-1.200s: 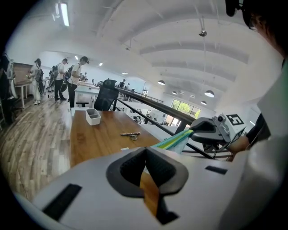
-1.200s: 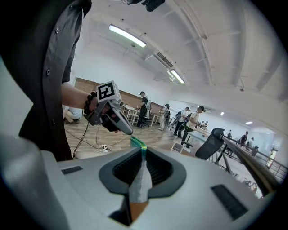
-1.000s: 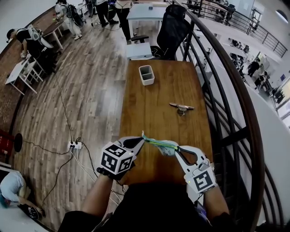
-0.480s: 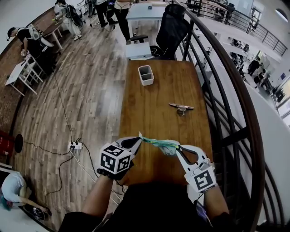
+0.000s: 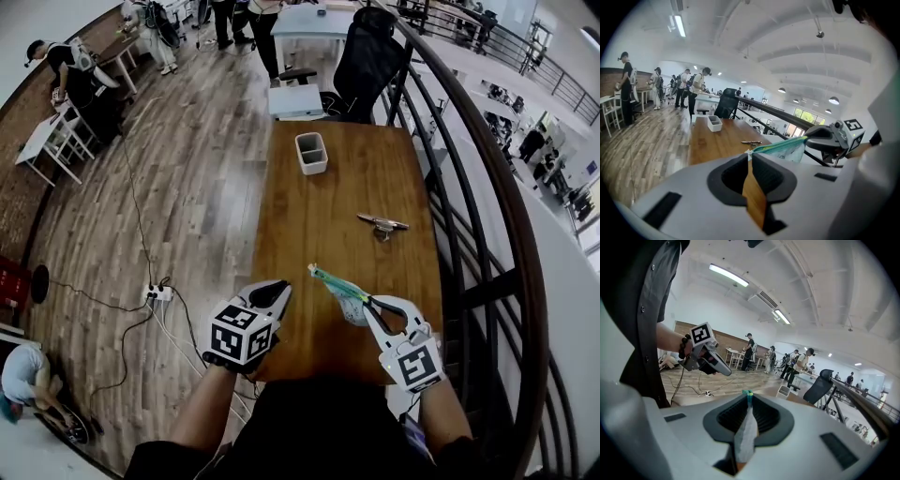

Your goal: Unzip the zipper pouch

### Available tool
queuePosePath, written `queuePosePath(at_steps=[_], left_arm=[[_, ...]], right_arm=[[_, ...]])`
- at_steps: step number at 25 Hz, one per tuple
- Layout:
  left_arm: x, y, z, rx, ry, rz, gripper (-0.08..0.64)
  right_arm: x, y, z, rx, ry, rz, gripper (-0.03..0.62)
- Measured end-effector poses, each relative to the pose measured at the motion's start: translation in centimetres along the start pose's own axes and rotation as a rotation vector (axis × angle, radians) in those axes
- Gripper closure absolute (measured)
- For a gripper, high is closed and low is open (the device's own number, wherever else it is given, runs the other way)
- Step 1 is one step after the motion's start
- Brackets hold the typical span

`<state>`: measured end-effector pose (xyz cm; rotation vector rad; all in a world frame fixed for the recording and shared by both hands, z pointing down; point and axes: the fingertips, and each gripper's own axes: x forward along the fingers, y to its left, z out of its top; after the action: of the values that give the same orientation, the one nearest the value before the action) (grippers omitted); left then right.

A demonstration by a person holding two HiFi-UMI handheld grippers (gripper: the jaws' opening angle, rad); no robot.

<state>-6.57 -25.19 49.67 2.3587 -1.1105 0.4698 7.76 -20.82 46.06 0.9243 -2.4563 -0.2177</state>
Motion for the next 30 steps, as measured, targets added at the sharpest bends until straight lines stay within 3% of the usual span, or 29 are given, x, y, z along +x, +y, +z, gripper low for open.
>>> queuePosePath(at_steps=[9,18,20,22,25,30], left_arm=[[-4.3,2.7,-2.9,-0.114,-0.002,0.085,0.541],[-6.4,3.8,-4.4,-0.19,-0.018,0.14,0.541],[-6.5,3.9,-4.7,-0.197,-0.017,0.145,0.541],[-6.5,3.9,-5.0,-0.202,-0.017,0.144,0.541],[-6.4,3.9,-5.5,-0.207,-0.015,0.135,0.541],[-6.0,3.4,-5.3,-0.199,-0.028,0.114,0.541]], right_arm=[[3.5,-1.0,-2.5,-0.013,0.094,-0.025,0.557],[5.9,-3.5,-3.9,-0.14,0.172,-0.159,0.548],[6.0,-3.8,-3.6,-0.105,0.153,-0.157,0.537],[6.2,-3.6,-3.5,-0.024,0.127,-0.127,0.482],[6.2,-2.9,-3.5,0.08,0.099,-0.09,0.482],[4.8,-2.4,-3.6,0.112,0.087,-0.097,0.486]])
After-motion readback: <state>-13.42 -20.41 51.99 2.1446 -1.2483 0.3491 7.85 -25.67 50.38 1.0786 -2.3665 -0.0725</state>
